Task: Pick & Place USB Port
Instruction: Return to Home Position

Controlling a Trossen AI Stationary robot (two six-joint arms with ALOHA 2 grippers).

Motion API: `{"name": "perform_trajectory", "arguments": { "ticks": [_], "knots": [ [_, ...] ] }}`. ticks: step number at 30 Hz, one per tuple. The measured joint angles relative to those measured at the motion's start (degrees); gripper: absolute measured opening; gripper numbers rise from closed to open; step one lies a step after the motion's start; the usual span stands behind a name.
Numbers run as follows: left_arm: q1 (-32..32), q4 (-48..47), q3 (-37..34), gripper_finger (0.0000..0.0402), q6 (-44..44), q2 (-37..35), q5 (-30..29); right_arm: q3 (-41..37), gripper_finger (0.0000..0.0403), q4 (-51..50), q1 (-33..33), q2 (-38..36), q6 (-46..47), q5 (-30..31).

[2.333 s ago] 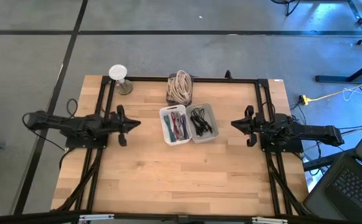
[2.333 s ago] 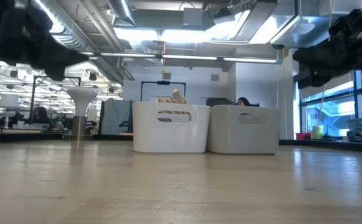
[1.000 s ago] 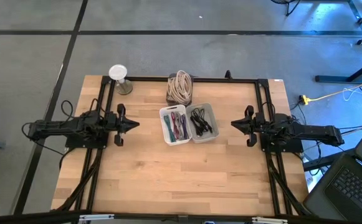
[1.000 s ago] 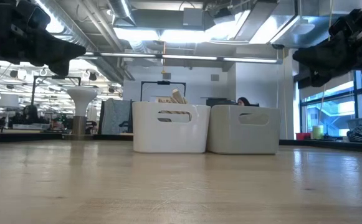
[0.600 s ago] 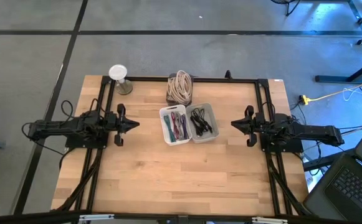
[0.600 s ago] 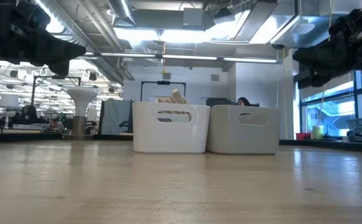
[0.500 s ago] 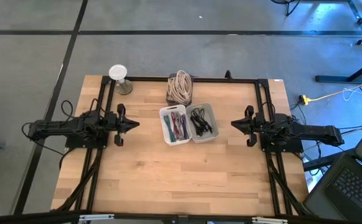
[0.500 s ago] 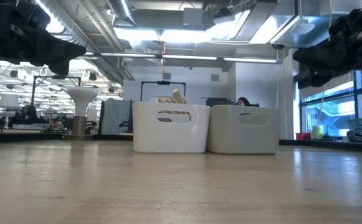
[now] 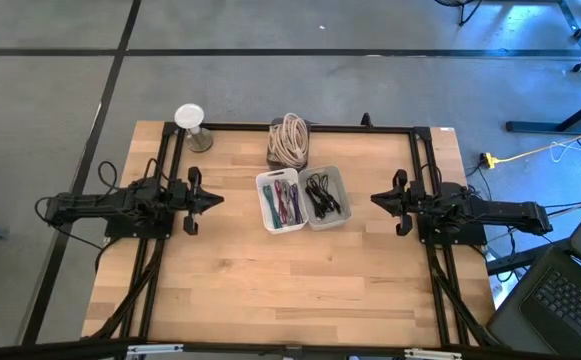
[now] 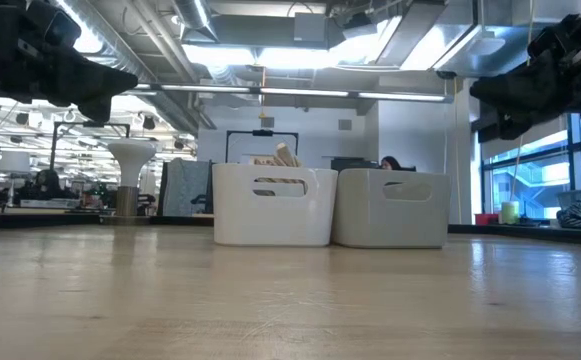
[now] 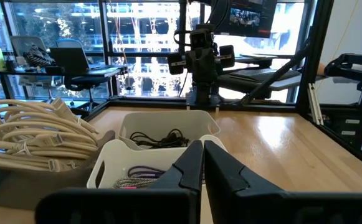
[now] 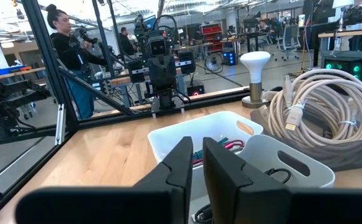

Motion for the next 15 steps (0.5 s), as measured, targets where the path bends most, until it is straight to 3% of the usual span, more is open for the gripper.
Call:
{"name": "perform_trajectory", "arguments": {
  "ticks": [15],
  "knots": [
    [0.0,0.0,0.0,0.0006,0.0,0.0,0.0,0.0,0.004,0.0,0.0,0.0,0.0,0.0]
  ]
}}
